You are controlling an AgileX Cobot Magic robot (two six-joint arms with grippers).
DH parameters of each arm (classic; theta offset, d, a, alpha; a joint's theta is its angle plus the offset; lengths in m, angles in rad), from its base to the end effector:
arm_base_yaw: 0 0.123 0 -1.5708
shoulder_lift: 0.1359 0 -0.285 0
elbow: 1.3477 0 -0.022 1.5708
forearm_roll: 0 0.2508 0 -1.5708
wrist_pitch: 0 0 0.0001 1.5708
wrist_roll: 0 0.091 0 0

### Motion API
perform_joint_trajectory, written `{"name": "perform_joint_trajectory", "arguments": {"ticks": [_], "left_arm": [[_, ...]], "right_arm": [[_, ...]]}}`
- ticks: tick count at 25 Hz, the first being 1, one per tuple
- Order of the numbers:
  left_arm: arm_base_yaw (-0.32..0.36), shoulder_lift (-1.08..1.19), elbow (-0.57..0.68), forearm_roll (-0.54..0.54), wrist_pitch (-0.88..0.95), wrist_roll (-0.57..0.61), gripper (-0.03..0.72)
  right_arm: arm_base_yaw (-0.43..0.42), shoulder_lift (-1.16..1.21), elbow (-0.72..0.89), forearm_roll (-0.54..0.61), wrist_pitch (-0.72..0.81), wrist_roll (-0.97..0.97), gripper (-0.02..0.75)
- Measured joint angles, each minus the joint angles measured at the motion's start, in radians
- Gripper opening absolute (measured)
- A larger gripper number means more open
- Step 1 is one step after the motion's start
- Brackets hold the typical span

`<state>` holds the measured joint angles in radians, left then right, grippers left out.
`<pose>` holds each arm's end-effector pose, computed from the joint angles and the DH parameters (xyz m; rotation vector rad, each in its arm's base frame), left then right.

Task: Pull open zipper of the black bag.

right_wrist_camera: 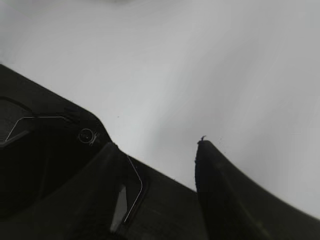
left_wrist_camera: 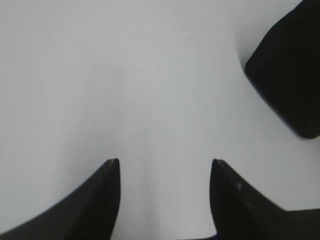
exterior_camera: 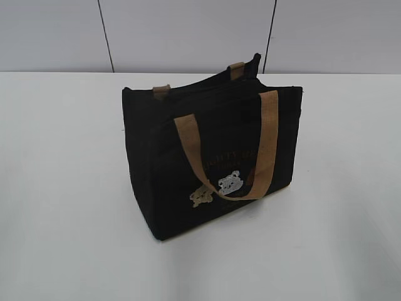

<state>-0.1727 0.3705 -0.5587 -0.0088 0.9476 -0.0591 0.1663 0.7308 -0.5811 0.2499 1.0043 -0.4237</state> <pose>0.0563 -0.0105 0.2939 0.1256 2.2430 -0.1360 0.1065 0.0371 0.2692 -0.6566 2.5199 0.2323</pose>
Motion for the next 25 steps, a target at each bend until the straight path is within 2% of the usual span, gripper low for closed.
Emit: {"name": "perform_joint_trajectory", "arguments": {"ticks": [5,11,22,25], "left_arm": [[0.0,-0.009,0.011,0.0,0.094,-0.003,0.421],[0.0,-0.033,0.016,0.001,0.105,-0.003,0.42],[0.0,-0.363,0.017,0.0,0.108,0.006,0.419],[0.0,-0.376,0.019,0.0,0.113,0.017,0.418]], "right_arm": [[0.0,-0.166,0.069,-0.003,0.064,0.013,0.373],[0.0,-0.329,0.106,-0.046,0.092,0.055,0.373],[0.0,-0.575,0.109,-0.071,0.093,0.083,0.373],[0.0,-0.646,0.11,-0.079,0.093,0.097,0.373]]}}
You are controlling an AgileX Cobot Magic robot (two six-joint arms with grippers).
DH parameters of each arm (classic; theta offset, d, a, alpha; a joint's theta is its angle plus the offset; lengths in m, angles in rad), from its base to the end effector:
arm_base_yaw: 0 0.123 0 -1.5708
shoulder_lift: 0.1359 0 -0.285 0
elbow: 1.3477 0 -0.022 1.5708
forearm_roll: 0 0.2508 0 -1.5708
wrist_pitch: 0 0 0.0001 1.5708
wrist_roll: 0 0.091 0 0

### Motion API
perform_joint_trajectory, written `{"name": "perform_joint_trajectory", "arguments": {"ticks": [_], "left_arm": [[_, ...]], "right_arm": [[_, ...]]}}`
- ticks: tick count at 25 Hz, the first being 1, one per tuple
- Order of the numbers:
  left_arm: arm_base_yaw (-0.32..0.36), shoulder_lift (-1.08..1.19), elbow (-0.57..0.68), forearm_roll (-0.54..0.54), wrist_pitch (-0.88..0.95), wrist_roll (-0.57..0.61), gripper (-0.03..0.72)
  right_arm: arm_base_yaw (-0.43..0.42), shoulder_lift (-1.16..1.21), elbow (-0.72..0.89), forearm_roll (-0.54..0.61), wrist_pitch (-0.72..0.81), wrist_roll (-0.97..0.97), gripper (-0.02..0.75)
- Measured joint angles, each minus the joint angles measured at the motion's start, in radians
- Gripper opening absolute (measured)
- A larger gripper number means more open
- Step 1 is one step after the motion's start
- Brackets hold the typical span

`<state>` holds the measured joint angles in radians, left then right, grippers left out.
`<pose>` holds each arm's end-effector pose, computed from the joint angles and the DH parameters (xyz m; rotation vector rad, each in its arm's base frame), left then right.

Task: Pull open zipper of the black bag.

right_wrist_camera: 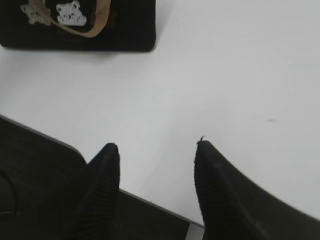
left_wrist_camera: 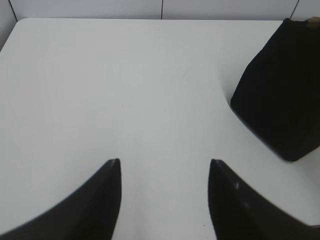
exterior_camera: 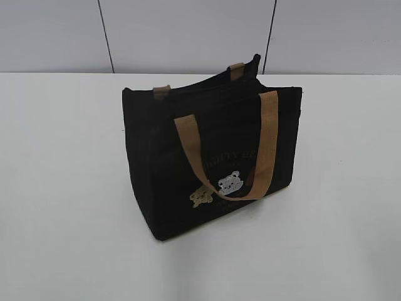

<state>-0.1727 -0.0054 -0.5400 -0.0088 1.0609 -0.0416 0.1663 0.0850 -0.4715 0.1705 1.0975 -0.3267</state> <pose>-0.0105 0.0011 0.2882 0.1318 1.9978 -0.1480 0.0059 0.0149 0.2672 -0.5327 2.1170 0.1193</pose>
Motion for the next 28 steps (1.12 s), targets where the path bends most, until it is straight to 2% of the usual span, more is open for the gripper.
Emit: {"name": "perform_joint_trajectory", "arguments": {"ticks": [5,20,23,28], "left_arm": [[0.0,0.0,0.0,-0.002,0.001,0.004,0.418],[0.001,-0.003,0.002,-0.003,0.002,0.007,0.384],[0.027,-0.003,0.002,-0.003,0.002,0.007,0.37],[0.114,-0.003,0.002,-0.003,0.002,0.007,0.332]], "right_arm": [[0.0,-0.092,0.002,-0.035,0.0,0.06,0.373],[-0.008,-0.093,0.003,-0.055,-0.001,0.093,0.373],[-0.039,-0.093,0.003,-0.056,-0.001,0.094,0.373],[-0.101,-0.093,0.003,-0.056,-0.001,0.094,0.373]]}}
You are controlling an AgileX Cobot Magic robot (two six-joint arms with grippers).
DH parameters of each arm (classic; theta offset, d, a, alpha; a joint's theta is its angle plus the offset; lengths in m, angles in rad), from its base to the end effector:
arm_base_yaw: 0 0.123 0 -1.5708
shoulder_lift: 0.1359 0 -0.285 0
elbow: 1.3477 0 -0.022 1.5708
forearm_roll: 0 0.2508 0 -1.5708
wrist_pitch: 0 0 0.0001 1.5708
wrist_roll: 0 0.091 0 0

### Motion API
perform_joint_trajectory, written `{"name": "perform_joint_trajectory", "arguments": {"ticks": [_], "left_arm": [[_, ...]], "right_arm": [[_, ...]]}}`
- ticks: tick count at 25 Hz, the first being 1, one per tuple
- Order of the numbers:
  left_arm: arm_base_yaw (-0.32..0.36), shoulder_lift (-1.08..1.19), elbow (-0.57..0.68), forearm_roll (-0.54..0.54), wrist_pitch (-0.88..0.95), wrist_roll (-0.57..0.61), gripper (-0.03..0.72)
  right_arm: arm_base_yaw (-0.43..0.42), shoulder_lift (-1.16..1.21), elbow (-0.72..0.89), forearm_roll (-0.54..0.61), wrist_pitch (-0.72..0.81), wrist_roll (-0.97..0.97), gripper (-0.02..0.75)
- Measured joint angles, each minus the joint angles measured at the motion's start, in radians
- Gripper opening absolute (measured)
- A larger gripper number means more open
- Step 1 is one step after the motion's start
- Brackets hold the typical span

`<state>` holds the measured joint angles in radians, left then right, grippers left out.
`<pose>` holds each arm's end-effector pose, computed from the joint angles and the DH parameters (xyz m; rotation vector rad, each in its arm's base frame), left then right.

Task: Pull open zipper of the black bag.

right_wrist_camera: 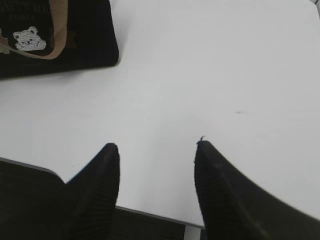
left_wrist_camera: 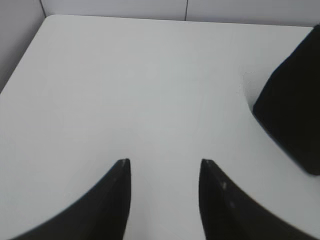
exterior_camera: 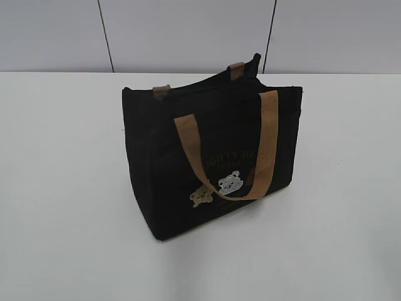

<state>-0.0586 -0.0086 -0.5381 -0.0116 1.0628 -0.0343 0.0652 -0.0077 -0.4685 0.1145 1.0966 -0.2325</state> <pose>-0.0110 -0.0003 0.2875 0.0252 2.0002 -0.0734 -0.0049 0.0090 0.2661 -0.3173 2.0744 0.0378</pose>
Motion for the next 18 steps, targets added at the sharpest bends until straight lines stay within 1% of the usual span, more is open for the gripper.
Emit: {"name": "perform_joint_trajectory", "arguments": {"ticks": [4,6,18], "left_arm": [[0.075,0.0,0.0,0.0,0.0,0.0,0.302],[0.097,0.0,0.0,0.0,0.0,0.0,0.292],[0.105,0.0,0.0,0.0,0.0,0.0,0.279]], "right_arm": [[-0.041,0.0,0.0,0.0,0.0,0.0,0.373],[-0.051,0.0,0.0,-0.001,0.0,0.001,0.373],[-0.053,0.0,0.0,-0.001,0.0,0.001,0.373]]}}
